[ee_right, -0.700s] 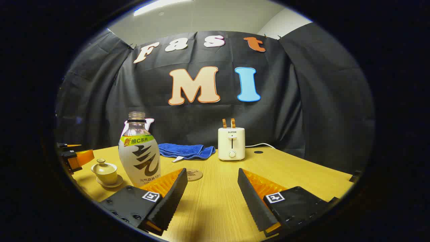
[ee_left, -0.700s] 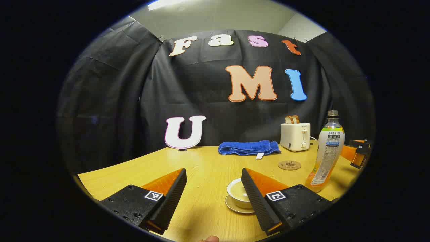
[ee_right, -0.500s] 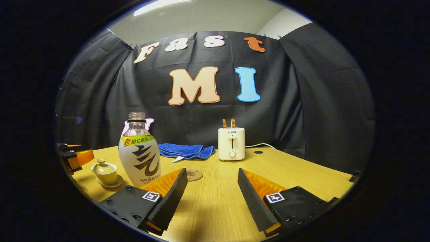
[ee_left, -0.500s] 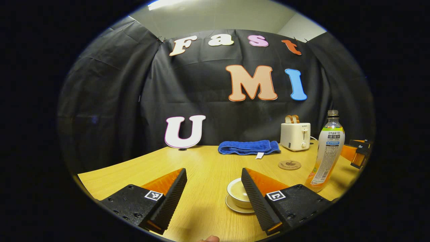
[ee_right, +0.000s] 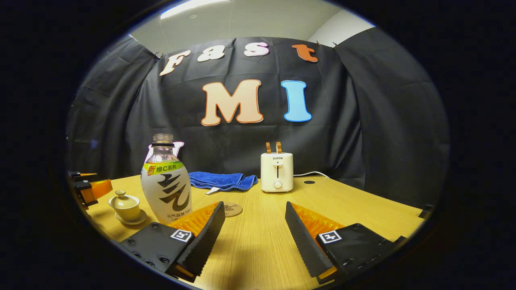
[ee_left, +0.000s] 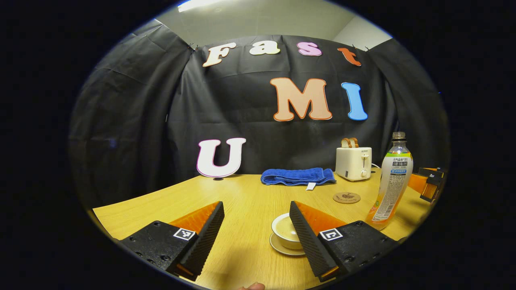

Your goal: Open the teacup lid with one hand, grasp the water bottle and pour water into the teacup with the other hand; after pouring, place the water bottle on the coaster and then close the teacup lid.

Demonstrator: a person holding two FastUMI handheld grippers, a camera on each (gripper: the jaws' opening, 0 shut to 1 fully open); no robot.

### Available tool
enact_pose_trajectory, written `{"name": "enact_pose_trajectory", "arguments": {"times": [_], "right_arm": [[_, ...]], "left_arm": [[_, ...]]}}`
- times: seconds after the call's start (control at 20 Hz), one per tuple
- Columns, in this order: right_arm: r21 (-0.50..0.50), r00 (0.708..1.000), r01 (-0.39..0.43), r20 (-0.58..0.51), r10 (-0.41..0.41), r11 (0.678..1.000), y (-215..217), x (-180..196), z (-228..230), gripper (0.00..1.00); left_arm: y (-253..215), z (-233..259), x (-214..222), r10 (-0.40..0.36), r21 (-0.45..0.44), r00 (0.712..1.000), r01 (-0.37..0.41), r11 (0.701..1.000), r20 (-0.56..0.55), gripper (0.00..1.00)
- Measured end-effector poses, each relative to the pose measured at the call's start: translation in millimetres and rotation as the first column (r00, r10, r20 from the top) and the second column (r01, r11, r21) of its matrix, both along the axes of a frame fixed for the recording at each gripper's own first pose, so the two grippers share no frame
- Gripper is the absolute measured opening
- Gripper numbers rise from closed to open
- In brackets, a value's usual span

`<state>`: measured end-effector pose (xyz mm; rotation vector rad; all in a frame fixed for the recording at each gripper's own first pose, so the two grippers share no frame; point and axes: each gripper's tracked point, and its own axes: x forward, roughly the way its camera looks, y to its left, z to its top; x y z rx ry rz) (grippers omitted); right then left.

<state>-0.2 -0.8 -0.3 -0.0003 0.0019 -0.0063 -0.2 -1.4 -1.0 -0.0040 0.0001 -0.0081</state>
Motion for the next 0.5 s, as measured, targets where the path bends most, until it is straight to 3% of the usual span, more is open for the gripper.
{"name": "enact_pose_trajectory", "arguments": {"times": [0.5], "right_arm": [[0.000,1.000,0.001,0.000,-0.001,1.000,0.3,0.2,-0.9,0.94]], "left_arm": [[0.2,0.1,0.6,0.000,0.000,1.000,0.000,1.000,0.002,0.95]]}}
